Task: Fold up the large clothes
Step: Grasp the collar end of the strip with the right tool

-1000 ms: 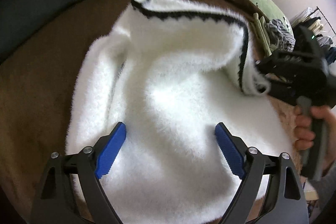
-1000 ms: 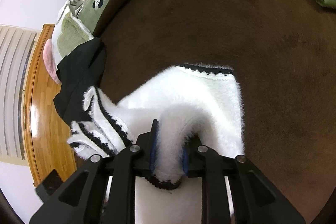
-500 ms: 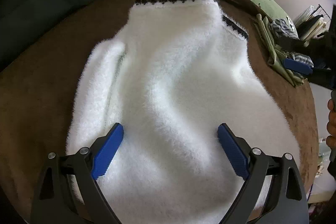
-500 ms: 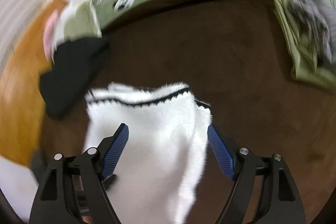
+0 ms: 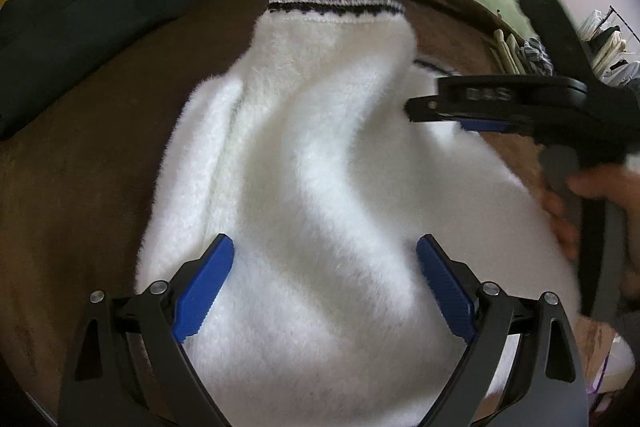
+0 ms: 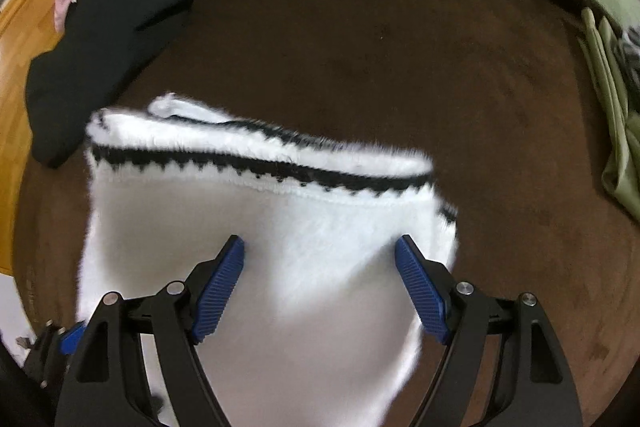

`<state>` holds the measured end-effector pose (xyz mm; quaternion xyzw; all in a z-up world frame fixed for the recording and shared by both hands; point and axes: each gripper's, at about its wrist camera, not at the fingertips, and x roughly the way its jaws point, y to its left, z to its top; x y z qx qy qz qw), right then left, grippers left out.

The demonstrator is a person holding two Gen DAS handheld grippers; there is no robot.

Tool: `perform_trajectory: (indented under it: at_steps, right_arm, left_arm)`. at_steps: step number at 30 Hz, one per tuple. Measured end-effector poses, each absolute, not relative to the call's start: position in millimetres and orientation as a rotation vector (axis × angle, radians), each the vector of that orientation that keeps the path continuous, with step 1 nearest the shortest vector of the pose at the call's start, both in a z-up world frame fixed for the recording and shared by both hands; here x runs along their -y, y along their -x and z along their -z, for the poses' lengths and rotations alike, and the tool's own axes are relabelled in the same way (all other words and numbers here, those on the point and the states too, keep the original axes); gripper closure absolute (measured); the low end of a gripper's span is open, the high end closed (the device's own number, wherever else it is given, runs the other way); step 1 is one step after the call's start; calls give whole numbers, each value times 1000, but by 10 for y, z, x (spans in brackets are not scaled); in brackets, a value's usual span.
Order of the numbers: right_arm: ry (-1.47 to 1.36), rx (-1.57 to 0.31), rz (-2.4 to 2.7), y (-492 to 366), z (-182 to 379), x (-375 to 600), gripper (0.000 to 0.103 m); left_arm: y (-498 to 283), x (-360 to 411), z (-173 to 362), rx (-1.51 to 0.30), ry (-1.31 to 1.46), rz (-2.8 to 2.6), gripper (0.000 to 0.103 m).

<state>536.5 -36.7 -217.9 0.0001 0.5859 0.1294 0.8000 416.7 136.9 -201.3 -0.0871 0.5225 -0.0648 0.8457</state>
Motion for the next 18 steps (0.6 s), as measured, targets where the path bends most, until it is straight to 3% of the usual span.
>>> perform_trajectory:
  at_steps: [3,7,10,15,18]
  right_arm:
    - [51,-1254,-263,-5463,2287,361,25]
    - [68,-1268,-266,-5559,2486,393,13]
    - [8,-1281,-279,-5589,2583,458,11]
    - [20,-1241,-280,-5535,2505,461,12]
    - [4,-1203,-323,-5437,2287,498,18]
  left_arm:
    - [-4118,-1394,2021,-1088,194,136,13]
    - [-4080,-1422,2028,-1075,197,133,12]
    - [-4059,-1449,2038,-1071,208,132,12]
    - [-4013,-1465,2027,-1069,210,133,12]
    - [-4024,-1456,2009,-1078,200,129,12]
